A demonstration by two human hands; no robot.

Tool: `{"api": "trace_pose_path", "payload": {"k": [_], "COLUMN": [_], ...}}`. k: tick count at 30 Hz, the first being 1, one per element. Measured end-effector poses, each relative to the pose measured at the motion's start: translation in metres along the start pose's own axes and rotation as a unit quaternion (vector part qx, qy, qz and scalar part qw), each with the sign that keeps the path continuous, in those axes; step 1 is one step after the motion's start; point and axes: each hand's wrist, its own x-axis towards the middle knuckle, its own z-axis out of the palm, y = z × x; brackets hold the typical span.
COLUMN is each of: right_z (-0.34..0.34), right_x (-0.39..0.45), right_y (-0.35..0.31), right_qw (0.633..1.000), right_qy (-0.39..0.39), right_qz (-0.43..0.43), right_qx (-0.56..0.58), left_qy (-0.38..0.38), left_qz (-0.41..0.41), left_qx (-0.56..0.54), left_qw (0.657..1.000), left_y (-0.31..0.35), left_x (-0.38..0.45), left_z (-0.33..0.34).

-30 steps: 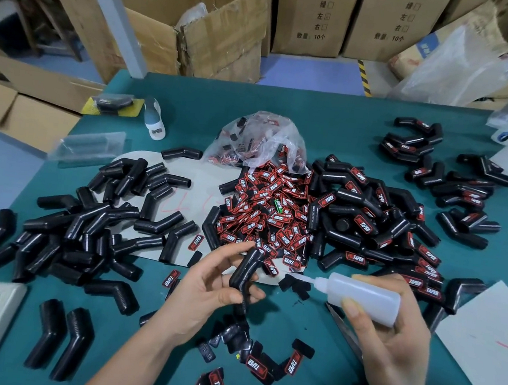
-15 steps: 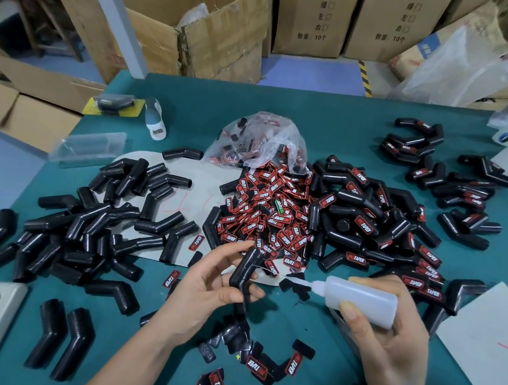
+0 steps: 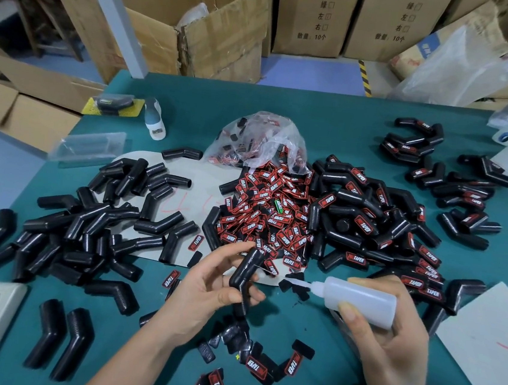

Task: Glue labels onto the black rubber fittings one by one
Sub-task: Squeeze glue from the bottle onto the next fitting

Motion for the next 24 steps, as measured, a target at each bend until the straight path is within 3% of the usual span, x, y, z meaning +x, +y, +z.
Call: {"api": "trace_pose_path", "payload": {"k": [24], "right_z": [-0.0004], "right_x": [-0.0001], "right_y": [-0.0013], "right_qw": [1.000], "right_qy": [-0.006], "right_qz": [0.008], "right_qx": [0.002], "left_qy": [-0.002], "left_qz": [-0.002], "left_qx": [-0.021], "left_qw": [1.000], "left_y": [0.0011], "left_x": [-0.0018], "left_z": [-0.0014]}}
